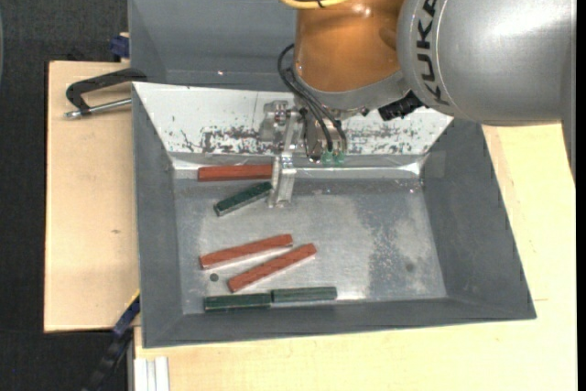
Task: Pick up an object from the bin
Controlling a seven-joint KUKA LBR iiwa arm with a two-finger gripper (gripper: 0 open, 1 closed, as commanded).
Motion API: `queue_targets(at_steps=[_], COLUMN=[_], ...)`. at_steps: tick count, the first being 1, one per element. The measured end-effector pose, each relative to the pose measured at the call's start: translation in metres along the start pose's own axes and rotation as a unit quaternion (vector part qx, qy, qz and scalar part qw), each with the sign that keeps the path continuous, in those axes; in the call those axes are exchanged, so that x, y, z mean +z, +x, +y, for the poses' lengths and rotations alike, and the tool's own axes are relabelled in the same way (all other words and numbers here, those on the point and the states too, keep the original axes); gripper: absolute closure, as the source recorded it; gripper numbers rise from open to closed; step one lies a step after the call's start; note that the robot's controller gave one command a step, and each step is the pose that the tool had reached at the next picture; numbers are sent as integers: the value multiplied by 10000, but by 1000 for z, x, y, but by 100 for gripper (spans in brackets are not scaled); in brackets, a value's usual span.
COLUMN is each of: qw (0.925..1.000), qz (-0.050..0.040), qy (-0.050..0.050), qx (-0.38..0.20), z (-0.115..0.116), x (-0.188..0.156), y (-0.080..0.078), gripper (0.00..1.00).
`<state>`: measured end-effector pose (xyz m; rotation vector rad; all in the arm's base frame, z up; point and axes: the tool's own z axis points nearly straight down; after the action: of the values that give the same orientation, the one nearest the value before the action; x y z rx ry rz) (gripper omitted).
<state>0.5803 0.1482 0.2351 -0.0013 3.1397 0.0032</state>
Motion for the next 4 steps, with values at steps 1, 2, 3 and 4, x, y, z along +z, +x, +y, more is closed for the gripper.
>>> queue_targets(at_steps=[1,2,3,4], qw=[9978,9780,9891,9520], qz=[-5,13,28,-5], qy=[3,4,5,5], qx=[-658,-2085,-1475,-3061], z=[-3,-10,-24,-22], x=[66,87,111,152], y=[30,39,59,53], gripper=[0,0,0,0])
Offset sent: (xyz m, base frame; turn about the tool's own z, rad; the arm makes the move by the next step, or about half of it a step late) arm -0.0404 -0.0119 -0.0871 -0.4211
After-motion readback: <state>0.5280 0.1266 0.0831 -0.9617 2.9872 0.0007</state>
